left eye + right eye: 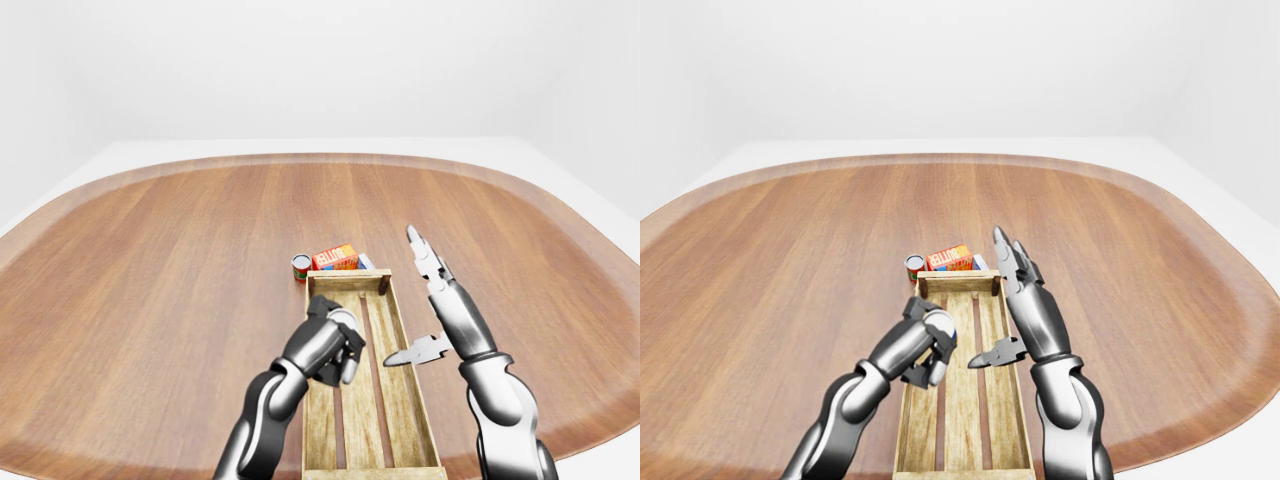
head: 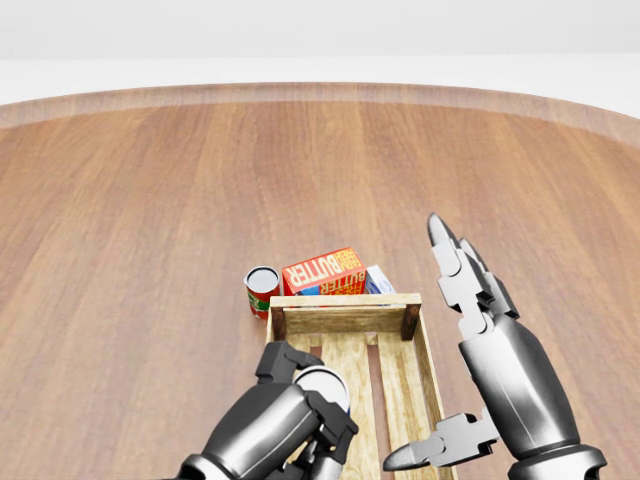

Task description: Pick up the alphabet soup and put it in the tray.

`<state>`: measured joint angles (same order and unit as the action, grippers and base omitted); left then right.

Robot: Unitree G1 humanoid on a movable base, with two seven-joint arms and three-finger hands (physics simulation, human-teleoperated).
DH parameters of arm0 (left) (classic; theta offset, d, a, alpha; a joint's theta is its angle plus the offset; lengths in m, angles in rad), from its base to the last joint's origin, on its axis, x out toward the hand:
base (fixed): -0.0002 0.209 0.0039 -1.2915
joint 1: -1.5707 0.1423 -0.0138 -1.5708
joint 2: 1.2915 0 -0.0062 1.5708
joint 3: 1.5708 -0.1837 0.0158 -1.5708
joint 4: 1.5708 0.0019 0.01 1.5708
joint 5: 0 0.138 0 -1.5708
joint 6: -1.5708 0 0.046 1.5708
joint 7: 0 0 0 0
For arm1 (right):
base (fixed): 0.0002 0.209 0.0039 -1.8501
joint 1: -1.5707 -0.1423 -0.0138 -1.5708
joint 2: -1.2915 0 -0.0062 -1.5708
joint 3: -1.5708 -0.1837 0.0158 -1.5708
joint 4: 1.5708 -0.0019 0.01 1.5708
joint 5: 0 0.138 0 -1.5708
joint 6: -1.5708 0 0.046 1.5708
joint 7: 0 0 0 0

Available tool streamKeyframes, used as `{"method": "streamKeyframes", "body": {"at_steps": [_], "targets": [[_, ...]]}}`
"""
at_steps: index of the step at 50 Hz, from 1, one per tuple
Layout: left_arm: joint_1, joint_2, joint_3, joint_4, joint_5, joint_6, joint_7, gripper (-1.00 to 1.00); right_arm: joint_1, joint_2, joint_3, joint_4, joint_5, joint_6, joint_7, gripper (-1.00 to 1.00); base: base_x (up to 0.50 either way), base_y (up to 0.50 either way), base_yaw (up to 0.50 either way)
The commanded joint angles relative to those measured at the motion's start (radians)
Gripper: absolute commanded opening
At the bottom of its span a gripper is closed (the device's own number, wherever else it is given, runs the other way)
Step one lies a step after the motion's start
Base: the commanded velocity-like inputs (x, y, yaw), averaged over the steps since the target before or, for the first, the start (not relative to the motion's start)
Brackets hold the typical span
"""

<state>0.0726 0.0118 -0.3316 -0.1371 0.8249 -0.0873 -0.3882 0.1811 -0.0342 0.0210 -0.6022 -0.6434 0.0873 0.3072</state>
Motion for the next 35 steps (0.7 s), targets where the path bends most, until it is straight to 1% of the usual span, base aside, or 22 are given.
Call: {"method": "streamKeyframes", "body": {"at_steps": [1, 19, 35], "targets": [[0.006, 0.000, -0.005, 0.008, -0.014, 0.000, 0.021, -0.98, 0.000, 0.000, 0.000, 0.000, 0.000, 0.000, 0.000, 0.98, 0.00, 0.00, 0.00], [0.016, 0.001, -0.017, 0.038, -0.019, 0.000, 0.039, -0.98, -0.005, 0.000, 0.001, 0.006, 0.000, 0.000, -0.002, 0.98, 0.00, 0.00, 0.00], [0.023, 0.003, -0.029, 0.034, -0.014, 0.000, 0.038, -0.98, -0.007, 0.000, 0.003, 0.009, 0.001, 0.000, -0.004, 0.98, 0.00, 0.00, 0.00]]}}
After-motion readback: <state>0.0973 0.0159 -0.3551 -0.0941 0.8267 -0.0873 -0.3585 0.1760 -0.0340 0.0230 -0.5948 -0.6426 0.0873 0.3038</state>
